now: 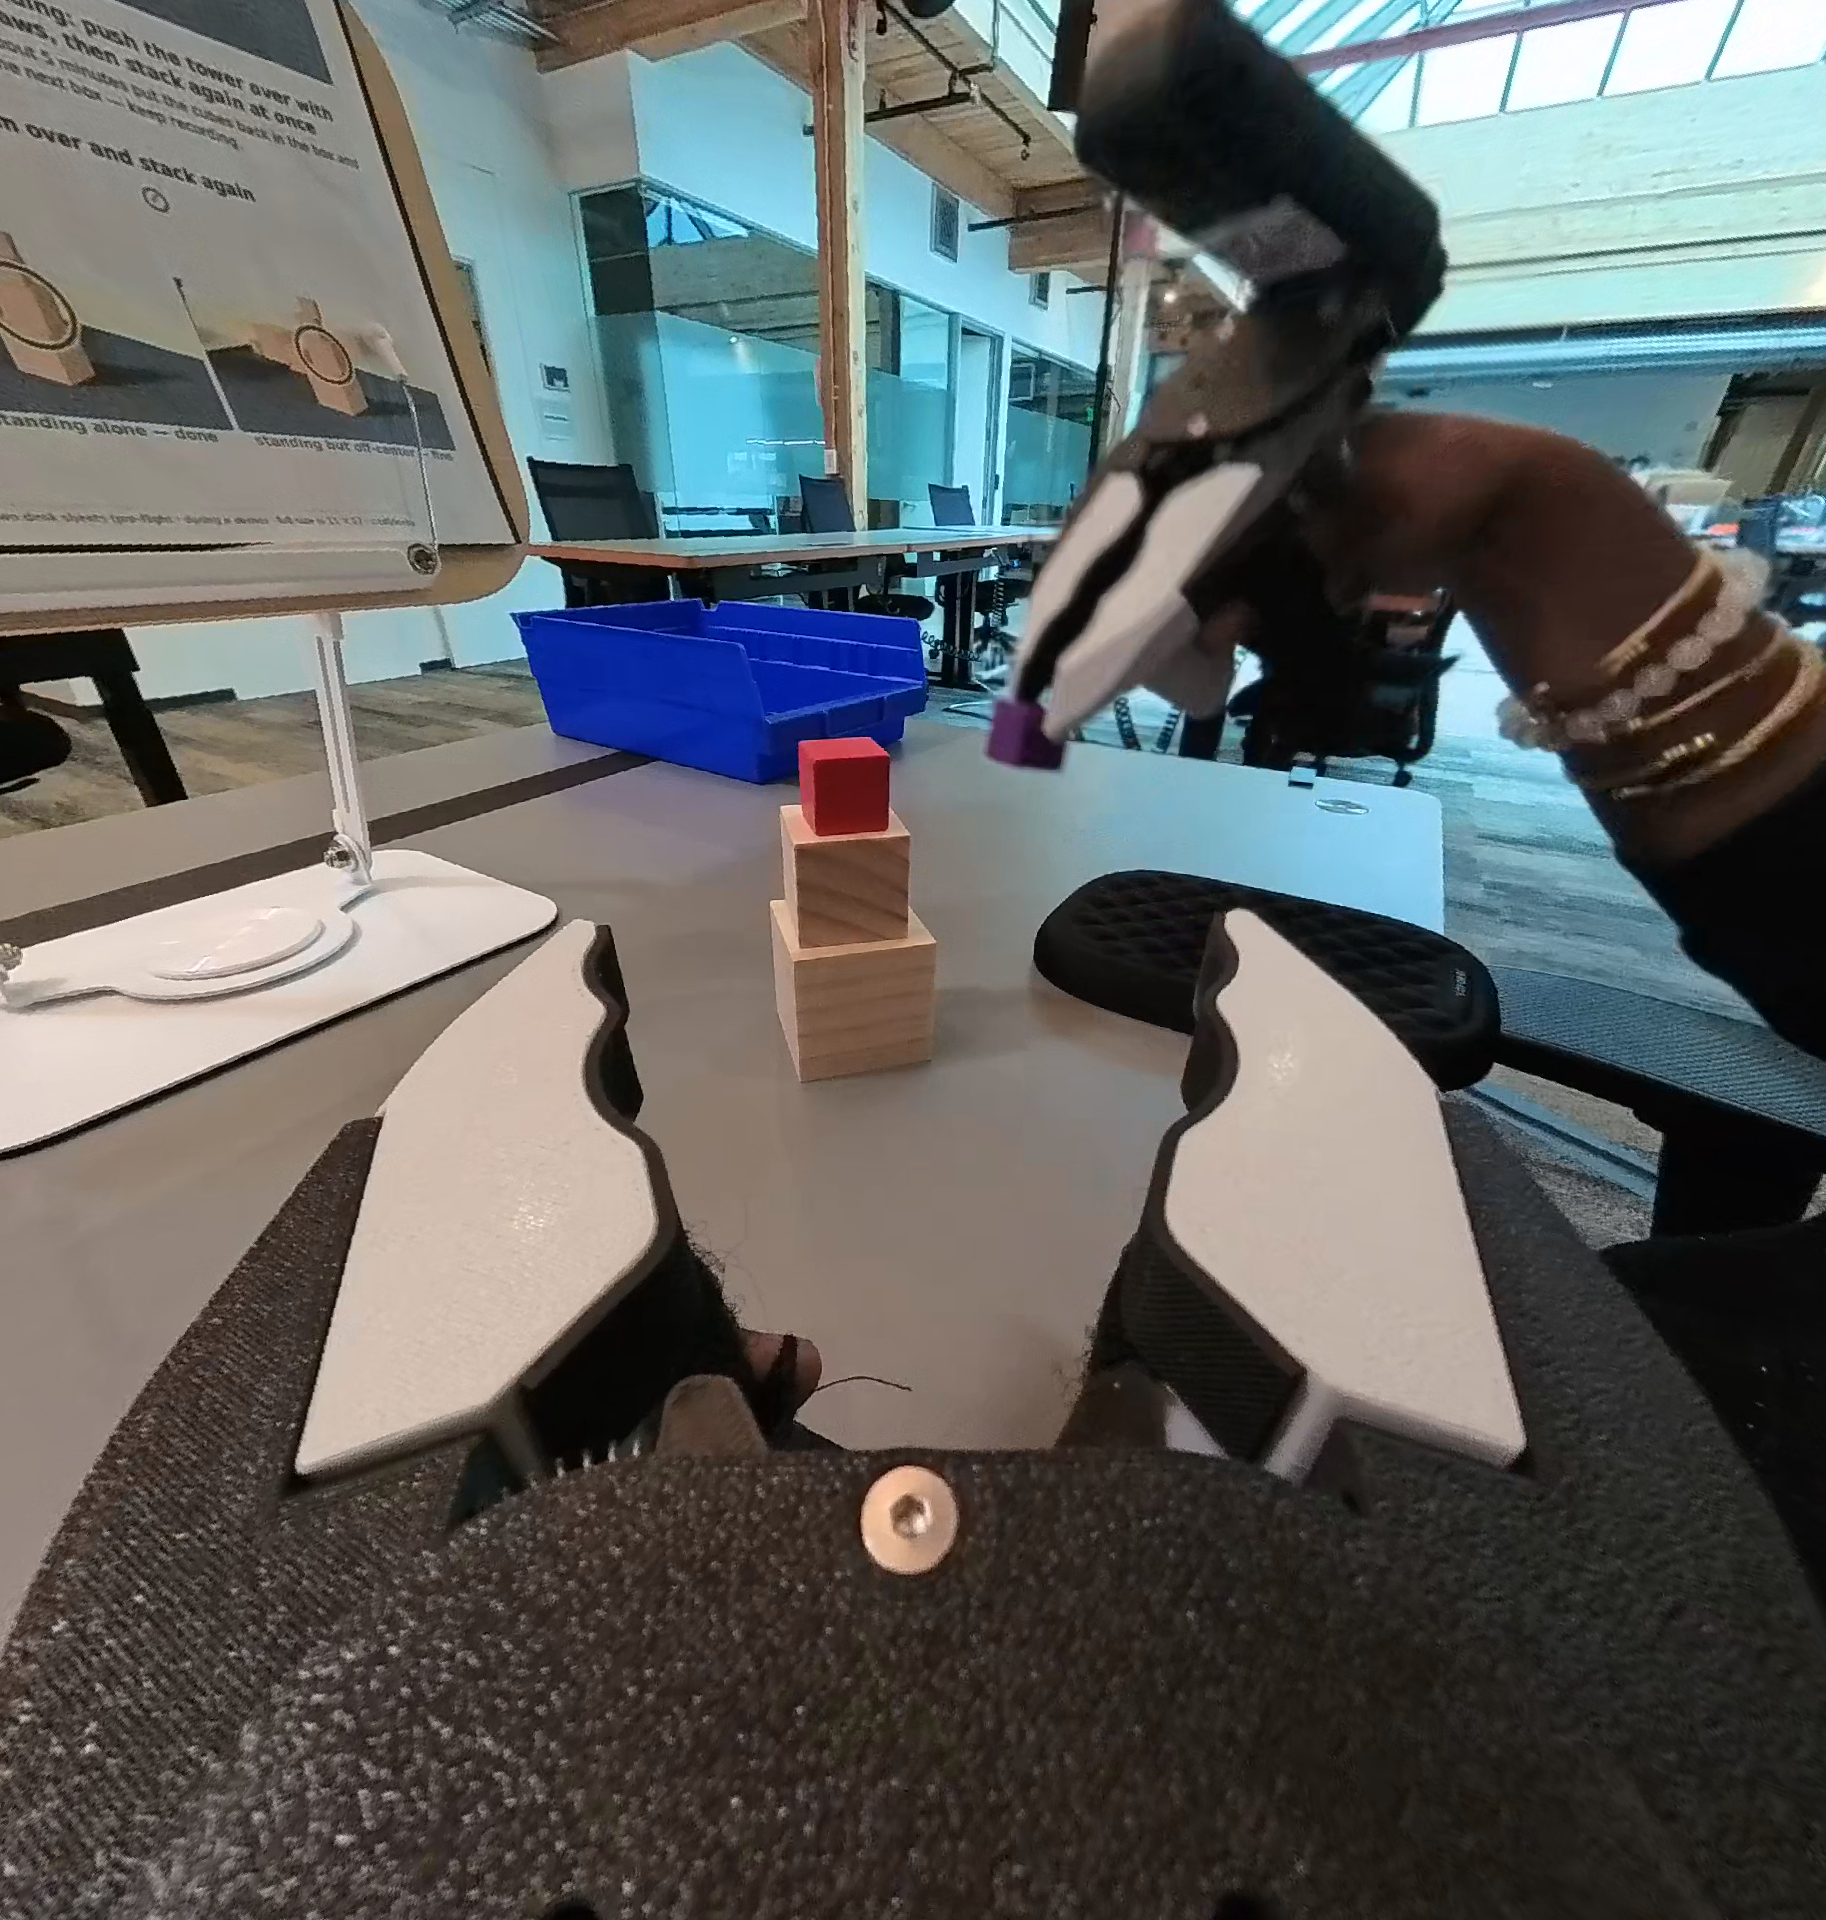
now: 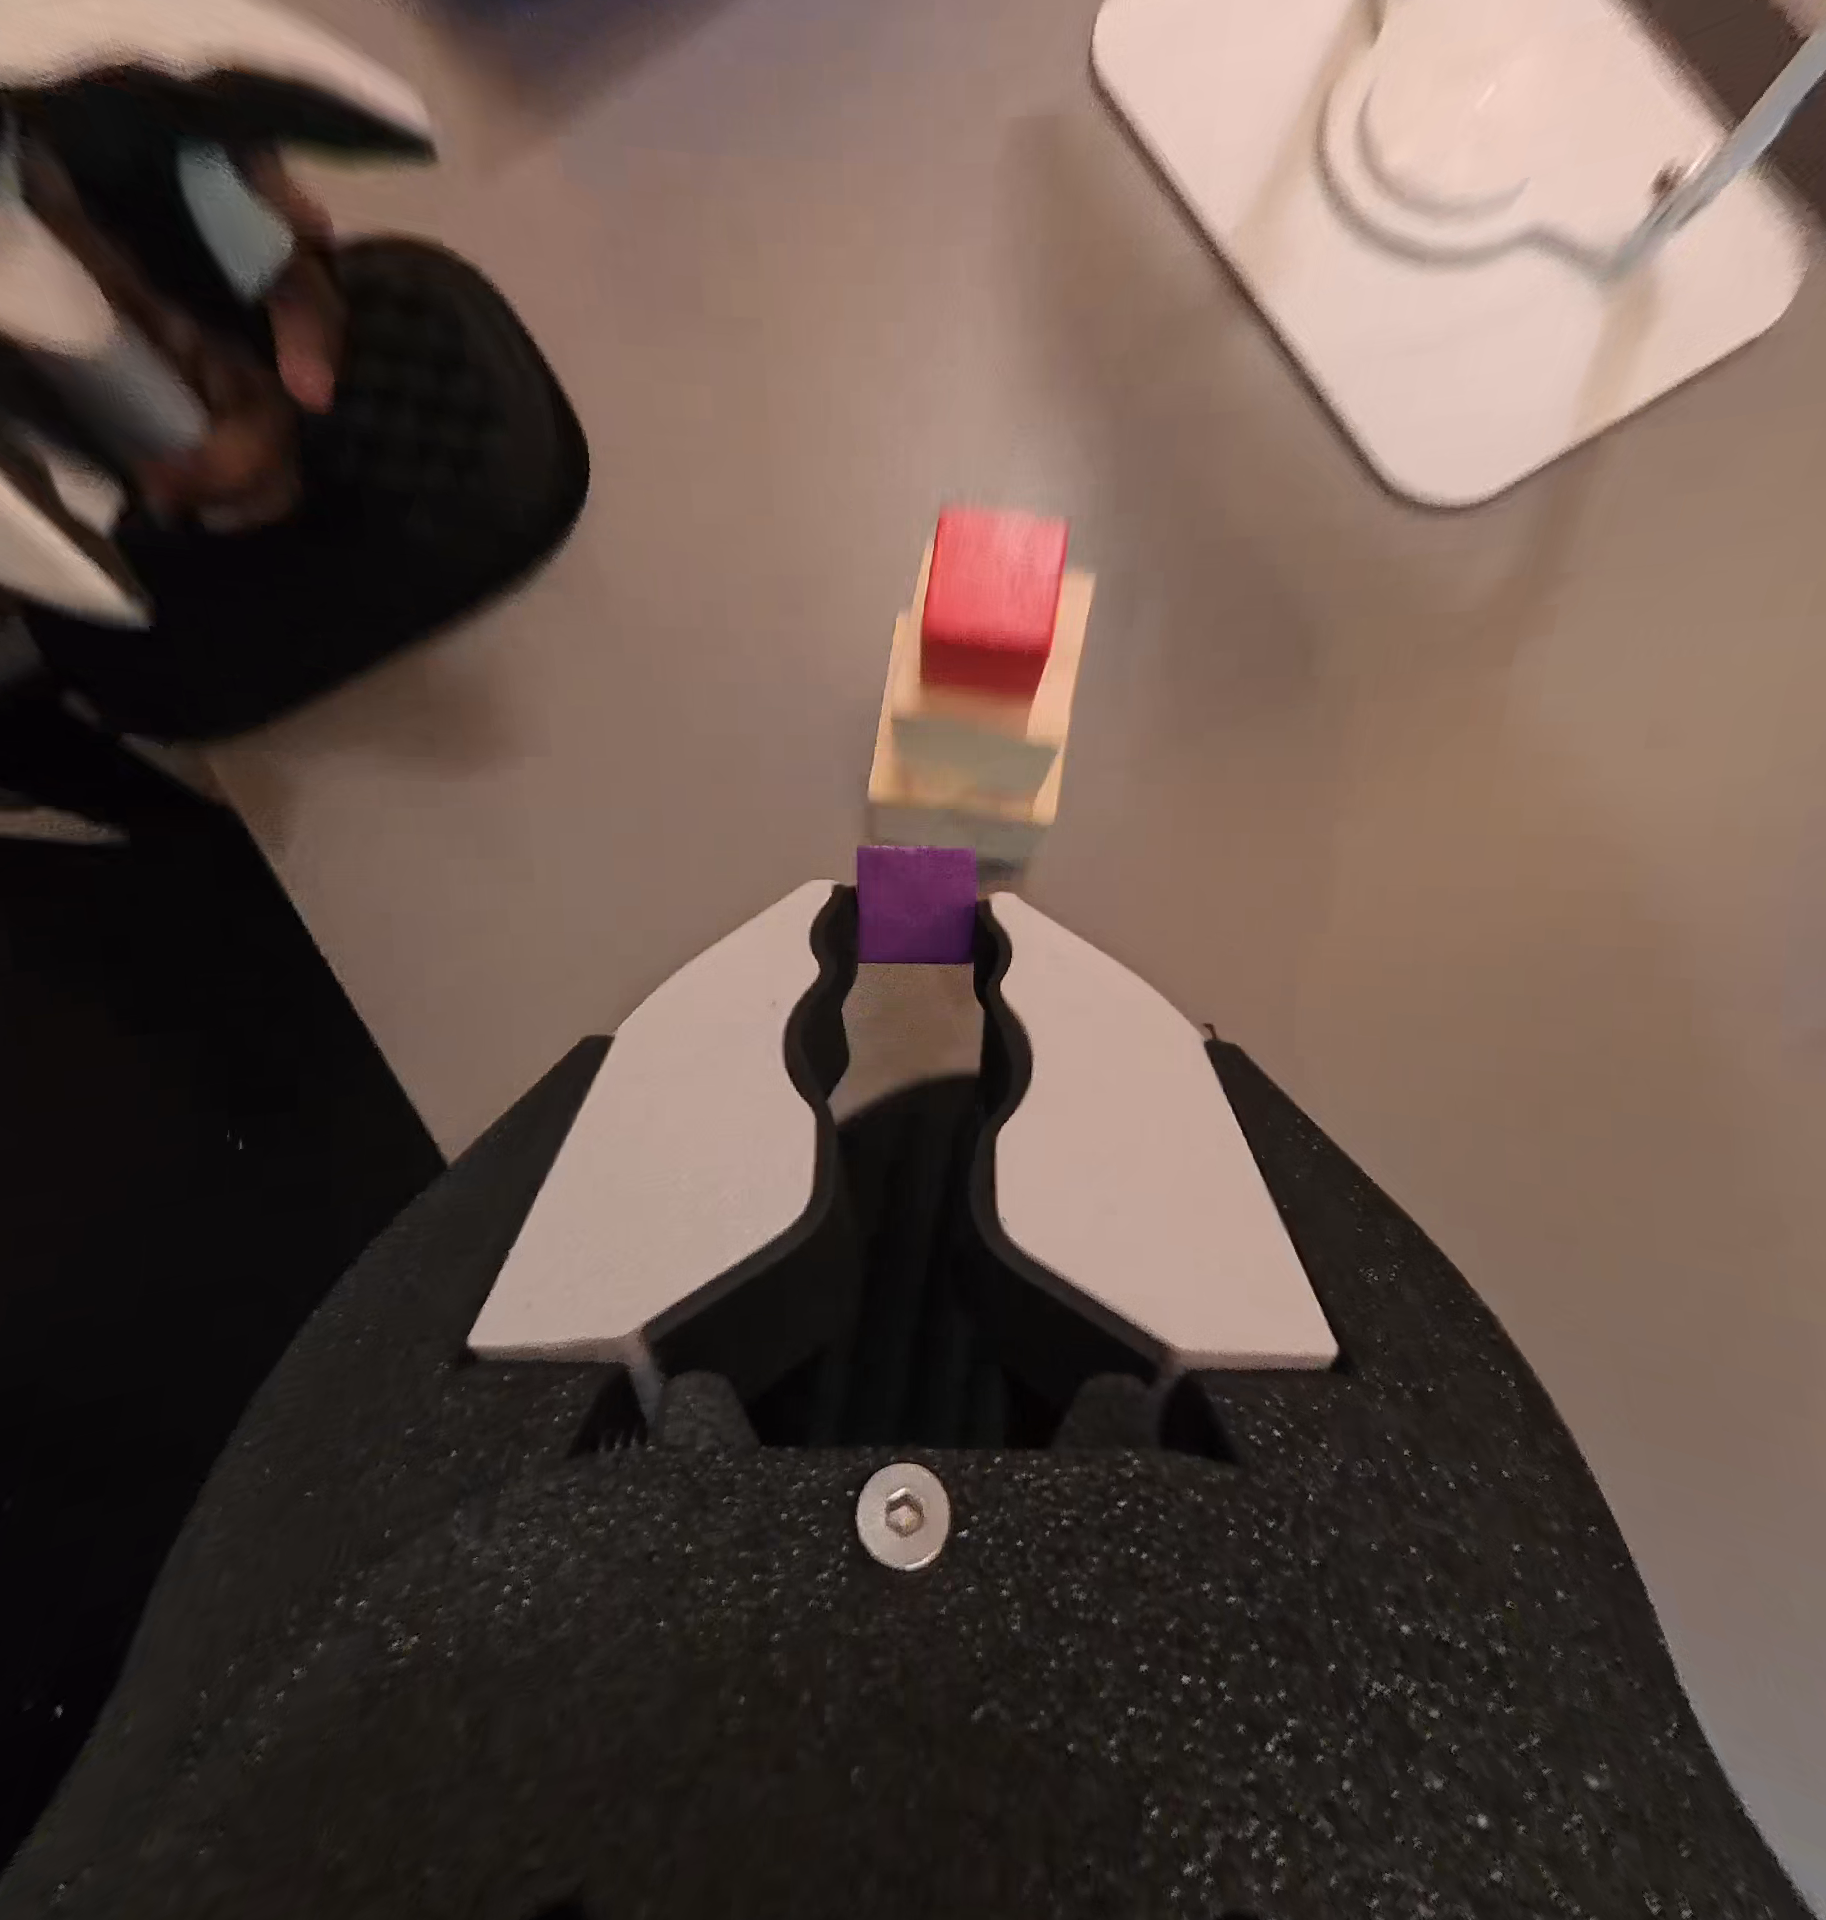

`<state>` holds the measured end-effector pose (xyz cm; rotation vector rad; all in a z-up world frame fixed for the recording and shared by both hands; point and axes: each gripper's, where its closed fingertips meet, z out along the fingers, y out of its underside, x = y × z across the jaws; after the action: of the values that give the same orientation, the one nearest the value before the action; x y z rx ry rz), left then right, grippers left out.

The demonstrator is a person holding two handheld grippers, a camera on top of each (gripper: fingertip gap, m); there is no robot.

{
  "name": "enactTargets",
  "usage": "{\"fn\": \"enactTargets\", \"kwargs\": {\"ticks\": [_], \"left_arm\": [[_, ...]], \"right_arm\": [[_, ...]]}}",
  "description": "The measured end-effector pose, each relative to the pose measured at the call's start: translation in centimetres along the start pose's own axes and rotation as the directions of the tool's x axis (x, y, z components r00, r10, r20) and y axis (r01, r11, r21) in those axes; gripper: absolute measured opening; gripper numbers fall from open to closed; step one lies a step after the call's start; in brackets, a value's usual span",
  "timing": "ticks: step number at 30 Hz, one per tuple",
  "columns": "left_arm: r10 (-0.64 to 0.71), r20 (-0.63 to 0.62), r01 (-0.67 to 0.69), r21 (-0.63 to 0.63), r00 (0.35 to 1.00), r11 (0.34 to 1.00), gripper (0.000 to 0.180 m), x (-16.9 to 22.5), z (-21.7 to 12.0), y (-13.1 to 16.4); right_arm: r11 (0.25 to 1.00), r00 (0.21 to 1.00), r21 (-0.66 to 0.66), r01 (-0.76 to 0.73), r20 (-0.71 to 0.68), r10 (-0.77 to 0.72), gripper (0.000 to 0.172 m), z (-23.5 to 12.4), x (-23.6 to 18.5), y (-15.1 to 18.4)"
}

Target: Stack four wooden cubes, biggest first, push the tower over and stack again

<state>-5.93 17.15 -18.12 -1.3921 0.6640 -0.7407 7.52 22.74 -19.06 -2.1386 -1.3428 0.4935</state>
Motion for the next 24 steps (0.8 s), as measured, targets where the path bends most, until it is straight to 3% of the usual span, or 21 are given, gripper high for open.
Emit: {"fn": "enactTargets", "kwargs": {"ticks": [3,7,14,24], "left_arm": [[-0.006,-0.001,0.006,0.001,1.000,1.000,0.104,0.0,0.0,0.0],[-0.014,-0.004,0.014,0.012,1.000,1.000,0.104,-0.1,-0.1,-0.2],[-0.014,-0.004,0.014,0.012,1.000,1.000,0.104,-0.1,-0.1,-0.1],[-0.015,-0.002,0.015,0.013,1.000,1.000,0.104,-0.2,-0.1,-0.2]], "right_arm": [[1.000,1.000,0.007,0.007,-0.012,-0.007,0.021,0.2,0.5,-3.5],[0.999,1.000,-0.039,0.009,-0.018,-0.010,0.021,1.4,1.2,-5.7],[0.993,0.999,-0.121,-0.008,-0.036,0.003,0.021,2.8,1.7,-5.7],[0.991,0.999,-0.133,0.000,-0.047,-0.007,0.021,3.1,1.8,-5.5]]}}
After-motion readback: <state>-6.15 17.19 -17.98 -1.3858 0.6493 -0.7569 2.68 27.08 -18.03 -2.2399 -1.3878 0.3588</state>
